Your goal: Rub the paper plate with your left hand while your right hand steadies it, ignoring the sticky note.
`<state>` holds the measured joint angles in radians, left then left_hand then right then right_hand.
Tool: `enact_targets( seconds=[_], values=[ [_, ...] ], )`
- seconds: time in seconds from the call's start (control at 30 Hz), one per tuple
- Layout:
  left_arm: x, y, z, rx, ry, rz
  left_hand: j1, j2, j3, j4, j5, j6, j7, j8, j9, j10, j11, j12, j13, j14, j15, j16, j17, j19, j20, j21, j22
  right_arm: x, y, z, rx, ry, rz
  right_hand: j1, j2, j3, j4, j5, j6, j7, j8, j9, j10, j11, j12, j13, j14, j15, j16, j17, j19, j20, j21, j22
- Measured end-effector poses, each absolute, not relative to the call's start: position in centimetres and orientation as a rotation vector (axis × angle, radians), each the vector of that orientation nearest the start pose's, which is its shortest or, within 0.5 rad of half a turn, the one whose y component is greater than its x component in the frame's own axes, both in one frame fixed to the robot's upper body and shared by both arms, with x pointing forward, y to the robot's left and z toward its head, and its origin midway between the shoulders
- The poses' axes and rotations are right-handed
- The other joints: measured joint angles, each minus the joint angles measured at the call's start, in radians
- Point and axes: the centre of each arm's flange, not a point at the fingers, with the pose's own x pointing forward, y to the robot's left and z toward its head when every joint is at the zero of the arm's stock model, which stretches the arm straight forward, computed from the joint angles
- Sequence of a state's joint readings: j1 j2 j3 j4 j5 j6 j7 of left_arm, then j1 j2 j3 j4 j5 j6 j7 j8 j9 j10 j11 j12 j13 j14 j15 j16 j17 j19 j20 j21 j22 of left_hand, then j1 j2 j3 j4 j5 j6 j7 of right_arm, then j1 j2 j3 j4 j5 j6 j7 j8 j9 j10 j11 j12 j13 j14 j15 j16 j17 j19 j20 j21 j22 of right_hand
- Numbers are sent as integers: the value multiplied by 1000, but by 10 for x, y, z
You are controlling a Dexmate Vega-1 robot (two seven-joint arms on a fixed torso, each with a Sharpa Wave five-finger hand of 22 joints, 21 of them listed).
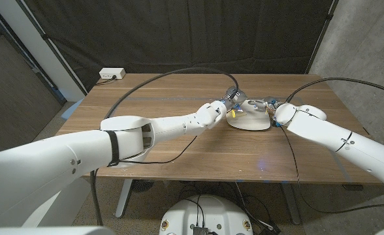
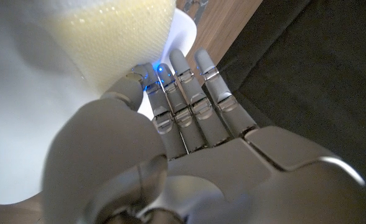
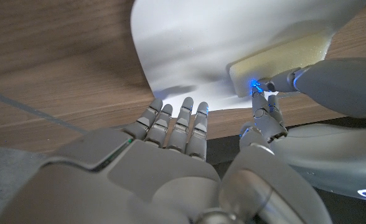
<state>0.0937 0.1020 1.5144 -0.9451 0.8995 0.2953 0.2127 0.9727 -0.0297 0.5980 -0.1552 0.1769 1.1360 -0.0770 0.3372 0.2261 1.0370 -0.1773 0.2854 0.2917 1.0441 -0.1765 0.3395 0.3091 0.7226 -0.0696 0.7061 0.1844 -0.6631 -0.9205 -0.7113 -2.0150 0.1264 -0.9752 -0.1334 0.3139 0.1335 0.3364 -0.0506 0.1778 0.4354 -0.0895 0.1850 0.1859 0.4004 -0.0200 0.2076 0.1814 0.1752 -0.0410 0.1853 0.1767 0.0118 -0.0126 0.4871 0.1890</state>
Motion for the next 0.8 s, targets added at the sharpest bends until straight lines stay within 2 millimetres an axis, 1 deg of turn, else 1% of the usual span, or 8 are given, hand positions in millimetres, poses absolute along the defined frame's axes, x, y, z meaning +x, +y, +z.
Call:
enact_targets(
  seconds=[0.1, 0.27, 0.33, 0.43, 0.47, 0.57, 0.63, 0.8],
  values=[
    [655, -91, 15, 2087, -1044, -21, 0, 0, -2, 2, 0, -4, -4, -5, -3, -11, 0, 0, 4, -2, 2, -1, 0, -5, -5, 0, 0, 589, -270, -2, -1021, -26, -111, -4, -4, -3, 3, 0, 0, 0, 0, 0, 0, 0, 0, 0, 0, 0, 0, 0, 0, 0, 0, 0],
    [647, -92, 8, 2087, -1057, -88, 0, 0, -5, 5, 0, -15, -3, -5, -5, -21, 2, -5, 8, -9, 5, -11, 0, -11, 0, 0, 0, 588, -272, -2, -1021, -26, -112, -8, 0, 0, 5, 0, 0, 0, 0, 0, 0, 0, 0, 0, 0, 0, 0, 0, 0, 0, -9, 0],
    [644, -92, 6, 2085, -1061, -109, 0, 0, -10, 11, 0, -30, -3, -16, -8, -29, 0, -8, 12, -23, 9, -16, 0, -15, -2, 0, 0, 588, -272, -2, -1021, -26, -112, -8, 0, 0, 5, 0, 0, 0, 0, 0, 0, 0, 0, 0, 0, 0, 0, 0, 0, 0, -9, 0],
    [638, -92, 3, 2088, -1066, -144, 0, 0, -12, 12, 0, -42, -6, -16, -8, -37, -3, -12, 17, -30, 15, -18, 0, -20, 2, -4, 0, 587, -272, -3, -1020, -27, -111, -8, 0, -4, 9, 0, 0, 0, 0, 0, 0, 0, 0, 0, 0, 0, 0, 0, 0, 0, -9, 0],
    [638, -90, 3, 2086, -1063, -144, -1, 0, -12, 12, 0, -44, -7, -16, -8, -43, -3, -16, 17, -32, 18, -23, 0, -20, 2, -4, 0, 587, -271, -3, -1019, -27, -111, -8, 0, -4, 9, 0, 0, 0, 0, 0, 0, 0, 0, 0, 0, 0, 0, 0, 0, 0, -9, 0],
    [633, -93, 1, 2094, -1075, -160, -1, 0, -12, 12, 0, -45, -9, -16, -8, -45, -2, -16, 17, -35, 14, -26, 0, -23, -2, -4, 0, 586, -272, -4, -1019, -27, -112, -8, 0, -4, 9, 0, 0, 0, 0, 0, 0, 0, 0, 0, 0, 0, 0, 0, 0, 0, -9, 0],
    [632, -93, 0, 2113, -1082, -157, -1, 0, -12, 12, 0, -45, -9, -16, -8, -45, -1, -16, 21, -35, 14, -26, 3, -27, 2, -4, 0, 586, -272, -4, -1019, -28, -113, -13, -3, -4, 9, 0, 0, 0, 0, 0, 0, 0, 0, 0, 0, 0, 0, 0, 0, 0, -9, 0],
    [634, -92, -1, 2144, -1088, -131, -6, 5, -12, 12, 0, -45, -9, -16, -8, -45, -1, -16, 23, -35, 14, -26, 5, -28, 4, -4, 0, 585, -272, -4, -1018, -32, -116, -17, -1, -4, 9, 0, -4, -4, 0, 0, 0, 0, 0, 0, 0, 0, 0, 0, 0, 0, -9, 0]
  ],
)
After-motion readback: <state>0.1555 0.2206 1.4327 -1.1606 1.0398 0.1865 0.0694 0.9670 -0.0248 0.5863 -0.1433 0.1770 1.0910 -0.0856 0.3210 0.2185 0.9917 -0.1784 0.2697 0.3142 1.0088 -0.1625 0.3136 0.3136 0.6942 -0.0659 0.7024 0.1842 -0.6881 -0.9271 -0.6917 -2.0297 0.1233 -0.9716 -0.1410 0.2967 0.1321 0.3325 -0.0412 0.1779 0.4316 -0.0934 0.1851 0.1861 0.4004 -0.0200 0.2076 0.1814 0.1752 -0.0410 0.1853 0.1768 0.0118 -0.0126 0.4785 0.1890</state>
